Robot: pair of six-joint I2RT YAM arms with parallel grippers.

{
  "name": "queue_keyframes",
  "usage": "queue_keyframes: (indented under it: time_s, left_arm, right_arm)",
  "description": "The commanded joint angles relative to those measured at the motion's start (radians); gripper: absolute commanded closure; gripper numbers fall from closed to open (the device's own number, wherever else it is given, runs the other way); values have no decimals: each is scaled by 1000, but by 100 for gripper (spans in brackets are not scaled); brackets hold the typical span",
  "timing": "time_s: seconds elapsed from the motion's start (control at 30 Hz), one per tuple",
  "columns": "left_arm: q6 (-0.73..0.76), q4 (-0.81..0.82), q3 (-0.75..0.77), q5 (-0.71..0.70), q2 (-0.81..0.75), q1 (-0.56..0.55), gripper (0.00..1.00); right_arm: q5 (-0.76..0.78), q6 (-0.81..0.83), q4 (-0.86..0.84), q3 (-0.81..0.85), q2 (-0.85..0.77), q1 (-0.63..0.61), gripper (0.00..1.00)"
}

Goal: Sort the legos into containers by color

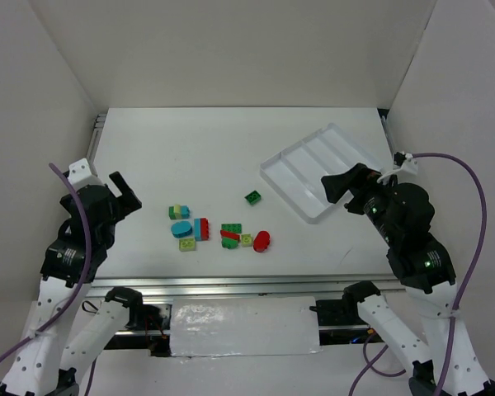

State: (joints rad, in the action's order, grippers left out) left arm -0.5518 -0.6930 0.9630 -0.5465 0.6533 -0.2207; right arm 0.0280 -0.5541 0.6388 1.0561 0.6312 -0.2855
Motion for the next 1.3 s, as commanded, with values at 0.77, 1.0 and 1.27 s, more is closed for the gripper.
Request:
queue_keyframes:
  time_s: [0.77,1.0,1.27]
  left_arm:
    - [7,27,13,54,81,1,1]
    - [18,32,11,88,100,1,1]
    - [30,41,10,125,100,1,1]
  right_arm:
    - [690,-563,208,602,1252,-529,0]
    - [670,-704,234,638,1440,-517,6]
    - [569,-667,33,492,1441,-455,19]
